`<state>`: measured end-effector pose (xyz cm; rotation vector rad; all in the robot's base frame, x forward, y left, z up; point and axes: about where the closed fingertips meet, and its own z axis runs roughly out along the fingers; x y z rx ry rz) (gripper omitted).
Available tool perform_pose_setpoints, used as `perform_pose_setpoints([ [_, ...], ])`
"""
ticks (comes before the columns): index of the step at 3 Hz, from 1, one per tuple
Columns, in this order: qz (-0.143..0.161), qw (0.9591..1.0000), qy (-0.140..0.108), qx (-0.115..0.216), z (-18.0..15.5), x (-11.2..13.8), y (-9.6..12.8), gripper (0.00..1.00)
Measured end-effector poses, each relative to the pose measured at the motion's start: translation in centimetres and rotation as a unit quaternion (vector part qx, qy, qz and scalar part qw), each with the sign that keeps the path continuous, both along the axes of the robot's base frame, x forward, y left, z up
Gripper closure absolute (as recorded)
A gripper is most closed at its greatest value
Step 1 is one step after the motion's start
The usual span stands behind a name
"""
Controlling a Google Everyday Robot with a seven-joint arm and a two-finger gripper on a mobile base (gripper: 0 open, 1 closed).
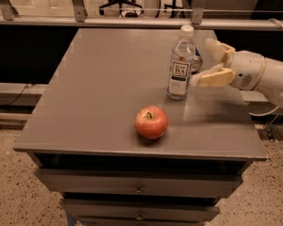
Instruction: Place blue plastic bottle upright
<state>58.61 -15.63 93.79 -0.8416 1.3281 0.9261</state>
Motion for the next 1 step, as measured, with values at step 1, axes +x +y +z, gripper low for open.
perform_pose_setpoints([
  [1, -0.054, 0.9970, -0.017, -0.052, 3.11, -1.41, -4.13, 0.00],
])
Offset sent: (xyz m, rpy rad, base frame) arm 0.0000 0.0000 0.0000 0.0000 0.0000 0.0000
